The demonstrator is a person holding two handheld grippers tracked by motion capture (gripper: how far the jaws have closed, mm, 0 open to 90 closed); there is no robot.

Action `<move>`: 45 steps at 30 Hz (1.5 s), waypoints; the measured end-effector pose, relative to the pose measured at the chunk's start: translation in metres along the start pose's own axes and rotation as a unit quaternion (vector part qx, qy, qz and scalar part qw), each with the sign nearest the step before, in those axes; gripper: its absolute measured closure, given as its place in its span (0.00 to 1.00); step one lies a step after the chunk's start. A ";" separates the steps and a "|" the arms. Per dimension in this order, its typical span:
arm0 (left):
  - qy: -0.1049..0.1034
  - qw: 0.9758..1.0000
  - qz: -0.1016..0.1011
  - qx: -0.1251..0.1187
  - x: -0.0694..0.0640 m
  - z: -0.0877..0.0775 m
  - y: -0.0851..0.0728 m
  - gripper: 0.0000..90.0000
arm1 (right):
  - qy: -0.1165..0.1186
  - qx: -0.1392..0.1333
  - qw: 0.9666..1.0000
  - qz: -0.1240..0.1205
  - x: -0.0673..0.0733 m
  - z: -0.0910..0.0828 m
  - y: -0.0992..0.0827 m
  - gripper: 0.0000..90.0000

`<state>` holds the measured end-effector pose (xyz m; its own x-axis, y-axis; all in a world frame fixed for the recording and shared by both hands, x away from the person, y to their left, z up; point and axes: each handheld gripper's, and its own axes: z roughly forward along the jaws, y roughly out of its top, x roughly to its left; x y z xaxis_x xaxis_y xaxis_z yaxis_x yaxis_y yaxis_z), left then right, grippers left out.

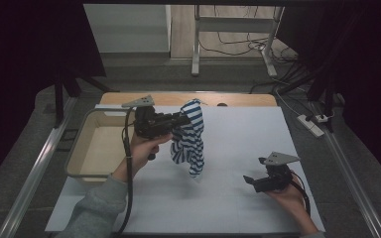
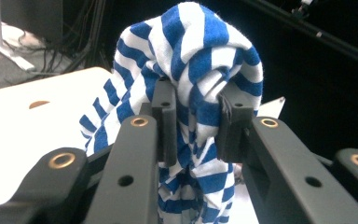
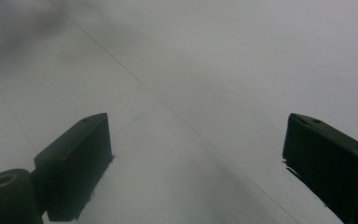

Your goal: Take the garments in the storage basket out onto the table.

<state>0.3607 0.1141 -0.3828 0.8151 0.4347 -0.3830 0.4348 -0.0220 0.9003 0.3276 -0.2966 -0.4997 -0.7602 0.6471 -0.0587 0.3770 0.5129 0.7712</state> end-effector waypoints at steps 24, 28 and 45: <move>0.078 0.988 -0.015 0.135 0.040 0.076 -0.059 0.73 | 0.000 0.002 1.000 -0.001 0.001 0.000 0.000 0.09; 0.085 0.987 0.003 0.139 0.036 0.076 -0.056 0.55 | 0.001 0.002 1.000 0.000 0.000 0.000 0.000 0.09; 0.140 0.972 0.073 0.174 0.013 0.022 -0.058 0.20 | -0.001 0.001 1.000 0.002 0.000 -0.001 0.000 0.09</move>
<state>0.3541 0.1015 -0.4447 0.7624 0.6316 -0.1408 0.4653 -0.3839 0.7976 0.3265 -0.2970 -0.4990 -0.7581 0.6497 -0.0565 0.3805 0.5111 0.7707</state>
